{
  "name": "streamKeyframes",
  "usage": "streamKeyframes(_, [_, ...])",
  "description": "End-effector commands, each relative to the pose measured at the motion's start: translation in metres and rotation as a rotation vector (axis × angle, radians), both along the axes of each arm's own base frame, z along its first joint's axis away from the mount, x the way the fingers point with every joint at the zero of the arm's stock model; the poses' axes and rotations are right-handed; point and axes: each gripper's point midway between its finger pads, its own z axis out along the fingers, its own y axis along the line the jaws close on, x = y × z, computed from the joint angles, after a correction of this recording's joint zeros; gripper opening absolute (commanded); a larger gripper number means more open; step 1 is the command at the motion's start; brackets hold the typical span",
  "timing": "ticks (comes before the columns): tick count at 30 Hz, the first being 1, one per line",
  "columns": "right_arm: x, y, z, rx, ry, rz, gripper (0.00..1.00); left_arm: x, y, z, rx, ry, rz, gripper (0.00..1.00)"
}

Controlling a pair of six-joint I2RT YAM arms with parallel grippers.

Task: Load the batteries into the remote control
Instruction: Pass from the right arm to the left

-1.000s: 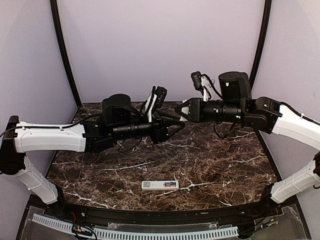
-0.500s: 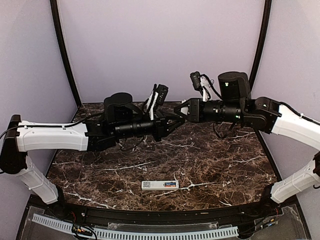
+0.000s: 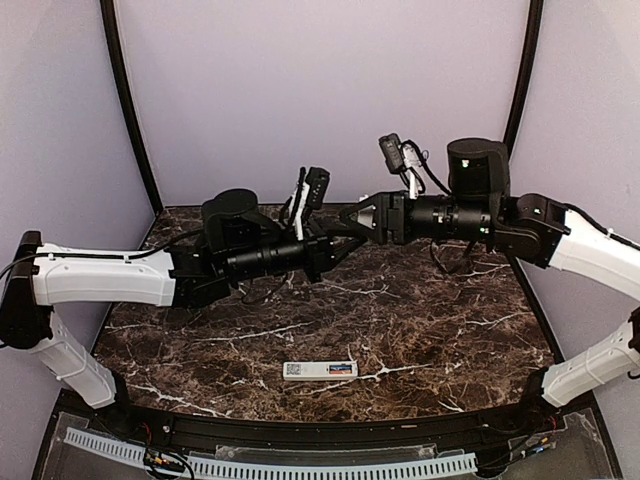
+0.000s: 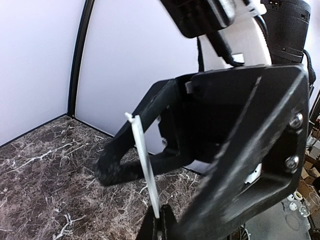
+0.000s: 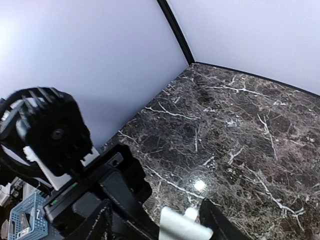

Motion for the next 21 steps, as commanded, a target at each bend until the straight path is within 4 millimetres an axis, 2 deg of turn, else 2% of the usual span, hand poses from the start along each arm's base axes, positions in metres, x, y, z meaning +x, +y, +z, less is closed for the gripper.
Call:
streamKeyframes(1, [-0.028,-0.011,0.068,0.173,-0.198,0.117,0.63,-0.008,0.022,0.043,-0.123,-0.09,0.031,0.0])
streamKeyframes(3, [-0.037,-0.016,0.077,0.238,-0.236,0.156,0.66,-0.01,0.029,0.051,-0.16,-0.111,0.038,0.0])
streamKeyframes(6, [-0.044,-0.02,0.083,0.324,-0.247,0.203,0.64,-0.015,0.035,0.056,-0.19,-0.127,0.032,0.0])
streamKeyframes(10, [-0.041,-0.02,0.075,0.361,-0.18,0.232,0.47,-0.02,0.038,0.06,-0.21,-0.136,0.015,0.0])
streamKeyframes(12, [-0.042,-0.017,0.072,0.368,-0.155,0.257,0.42,-0.024,0.04,0.064,-0.23,-0.141,0.0,0.0])
streamKeyframes(18, [-0.046,-0.004,0.07,0.383,-0.125,0.338,0.39,-0.032,0.039,0.068,-0.247,-0.15,-0.037,0.0])
streamKeyframes(21, [-0.047,0.003,0.068,0.389,-0.109,0.373,0.3,-0.035,0.037,0.067,-0.245,-0.149,-0.06,0.0])
